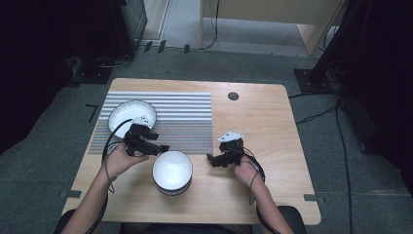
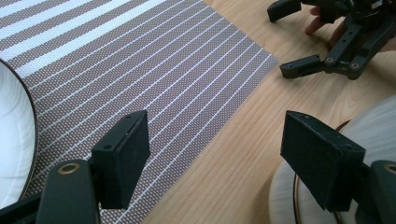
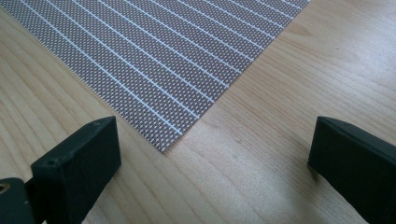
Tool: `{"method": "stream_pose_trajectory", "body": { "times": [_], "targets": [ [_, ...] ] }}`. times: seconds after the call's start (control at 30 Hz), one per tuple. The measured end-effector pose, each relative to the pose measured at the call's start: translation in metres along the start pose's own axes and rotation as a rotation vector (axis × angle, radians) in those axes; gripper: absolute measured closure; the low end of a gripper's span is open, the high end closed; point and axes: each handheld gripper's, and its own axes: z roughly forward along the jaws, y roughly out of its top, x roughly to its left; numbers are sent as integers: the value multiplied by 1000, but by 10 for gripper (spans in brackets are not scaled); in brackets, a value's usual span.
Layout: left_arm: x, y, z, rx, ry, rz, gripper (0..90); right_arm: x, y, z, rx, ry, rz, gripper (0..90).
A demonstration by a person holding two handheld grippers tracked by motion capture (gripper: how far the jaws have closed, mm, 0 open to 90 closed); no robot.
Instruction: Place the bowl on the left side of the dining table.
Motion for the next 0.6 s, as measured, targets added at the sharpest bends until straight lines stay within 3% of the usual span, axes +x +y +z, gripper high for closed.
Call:
{"method": "stream_pose_trajectory", "body": {
  "times": [0.6],
  "targets": [
    [-4,5,-12,3,-27,-9,237,0,0,0,-2,1,-4,16]
  ]
}}
